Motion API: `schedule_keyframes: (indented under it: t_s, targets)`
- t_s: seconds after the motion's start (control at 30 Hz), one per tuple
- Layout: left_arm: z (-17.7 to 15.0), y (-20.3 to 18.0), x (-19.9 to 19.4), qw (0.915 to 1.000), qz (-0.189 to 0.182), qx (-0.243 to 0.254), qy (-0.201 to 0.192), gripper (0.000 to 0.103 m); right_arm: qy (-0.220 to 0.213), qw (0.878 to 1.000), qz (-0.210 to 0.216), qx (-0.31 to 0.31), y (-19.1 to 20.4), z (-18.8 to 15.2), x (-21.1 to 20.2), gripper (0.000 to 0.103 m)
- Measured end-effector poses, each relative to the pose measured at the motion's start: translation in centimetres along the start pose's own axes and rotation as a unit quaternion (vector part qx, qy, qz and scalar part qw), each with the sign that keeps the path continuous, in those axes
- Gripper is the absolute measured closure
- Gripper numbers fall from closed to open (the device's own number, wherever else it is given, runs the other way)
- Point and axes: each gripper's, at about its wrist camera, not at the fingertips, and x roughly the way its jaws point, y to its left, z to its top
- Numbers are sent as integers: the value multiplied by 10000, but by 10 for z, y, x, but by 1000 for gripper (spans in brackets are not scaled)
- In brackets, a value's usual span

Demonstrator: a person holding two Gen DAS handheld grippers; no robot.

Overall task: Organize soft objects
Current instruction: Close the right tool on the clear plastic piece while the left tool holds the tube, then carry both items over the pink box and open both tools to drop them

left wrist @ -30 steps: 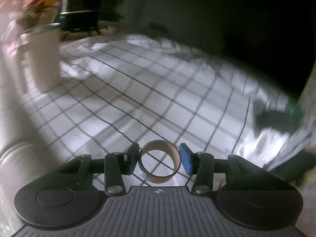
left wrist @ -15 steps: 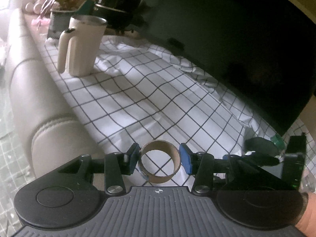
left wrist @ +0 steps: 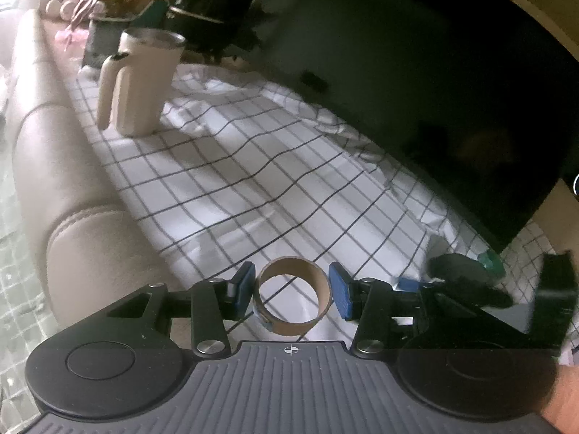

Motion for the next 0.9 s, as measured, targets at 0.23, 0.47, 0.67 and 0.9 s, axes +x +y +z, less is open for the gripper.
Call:
schedule_keyframes:
  t_s: [0.23, 0.47, 0.67, 0.9]
  targets:
    - [21, -48, 22, 9975, -601, 365, 31, 53, -795, 9941, -740, -19, -31, 25, -94, 26]
    - [23, -171, 52, 9765, -1789, 1194, 160, 53, -1014, 9692, -2130, 711, -109, -8, -212, 26]
    - [-9, -308, 49, 9325, -2978, 1948, 622, 53, -1106, 9256, -3450, 1092, -163, -76, -335, 26]
    - [-71, -449, 56, 8753, -3805, 2642, 1390, 53, -897, 8754, -4356, 1897, -204, -168, -416, 26]
